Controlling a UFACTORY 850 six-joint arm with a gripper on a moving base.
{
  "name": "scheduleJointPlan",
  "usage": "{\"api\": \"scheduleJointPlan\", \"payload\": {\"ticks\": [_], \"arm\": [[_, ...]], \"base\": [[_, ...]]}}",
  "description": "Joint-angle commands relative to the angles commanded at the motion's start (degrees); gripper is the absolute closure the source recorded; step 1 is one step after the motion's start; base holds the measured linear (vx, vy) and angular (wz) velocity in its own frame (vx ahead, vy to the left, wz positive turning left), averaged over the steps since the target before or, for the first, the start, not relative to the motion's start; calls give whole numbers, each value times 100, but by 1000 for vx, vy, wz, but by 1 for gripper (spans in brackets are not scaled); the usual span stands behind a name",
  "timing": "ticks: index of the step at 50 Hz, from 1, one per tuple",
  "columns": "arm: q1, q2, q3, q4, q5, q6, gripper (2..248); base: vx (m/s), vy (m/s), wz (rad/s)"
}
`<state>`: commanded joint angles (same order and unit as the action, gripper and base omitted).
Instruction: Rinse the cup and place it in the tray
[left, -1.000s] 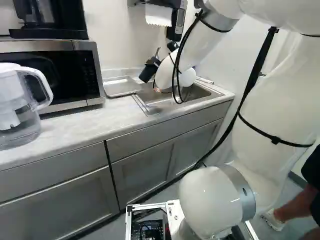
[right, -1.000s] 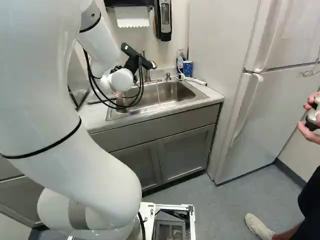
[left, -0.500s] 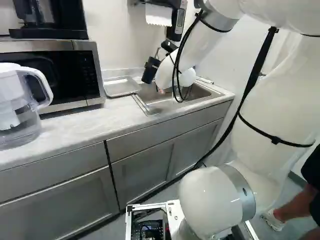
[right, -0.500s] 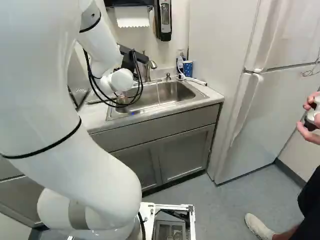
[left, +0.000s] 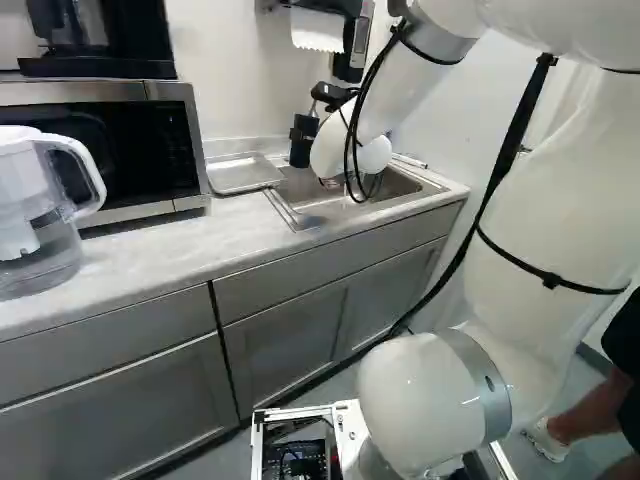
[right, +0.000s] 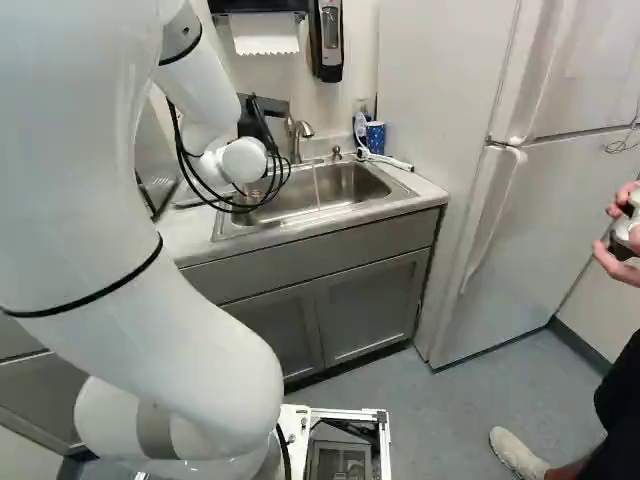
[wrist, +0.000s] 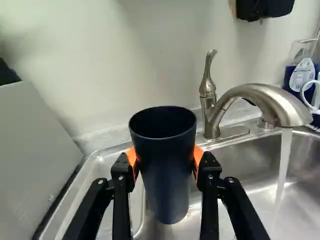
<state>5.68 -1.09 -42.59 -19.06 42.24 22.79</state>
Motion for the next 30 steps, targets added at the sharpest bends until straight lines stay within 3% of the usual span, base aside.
{"api": "scheduleJointPlan", "payload": {"ticks": [11, 30], "arm": [[0, 0, 0, 21, 0, -662, 126], [53, -29, -30, 21, 0, -662, 126]], "base": [[0, 0, 0], [0, 0, 0]]}}
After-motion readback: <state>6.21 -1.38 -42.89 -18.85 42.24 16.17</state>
